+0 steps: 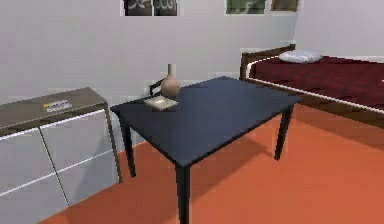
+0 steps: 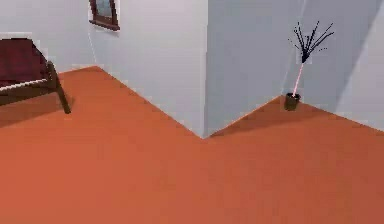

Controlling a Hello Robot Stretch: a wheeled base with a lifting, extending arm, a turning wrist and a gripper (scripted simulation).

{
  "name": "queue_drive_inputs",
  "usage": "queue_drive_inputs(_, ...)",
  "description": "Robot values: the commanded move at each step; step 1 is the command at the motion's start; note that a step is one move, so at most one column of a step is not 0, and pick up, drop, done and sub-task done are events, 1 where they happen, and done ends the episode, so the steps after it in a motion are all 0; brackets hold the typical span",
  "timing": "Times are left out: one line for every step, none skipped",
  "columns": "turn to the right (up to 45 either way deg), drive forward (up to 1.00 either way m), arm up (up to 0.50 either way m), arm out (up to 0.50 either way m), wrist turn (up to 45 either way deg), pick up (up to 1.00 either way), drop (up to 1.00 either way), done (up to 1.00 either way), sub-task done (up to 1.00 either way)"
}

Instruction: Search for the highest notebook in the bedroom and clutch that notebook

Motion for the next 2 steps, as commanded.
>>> queue_drive_inputs(-24.0, 0.0, 0.0, 0.0, 0.0, 0.0, 0.0, 0.0, 0.0)
queue_drive_inputs(0.0, 0.8, 0.0, 0.0, 0.0, 0.0, 0.0, 0.0, 0.0)
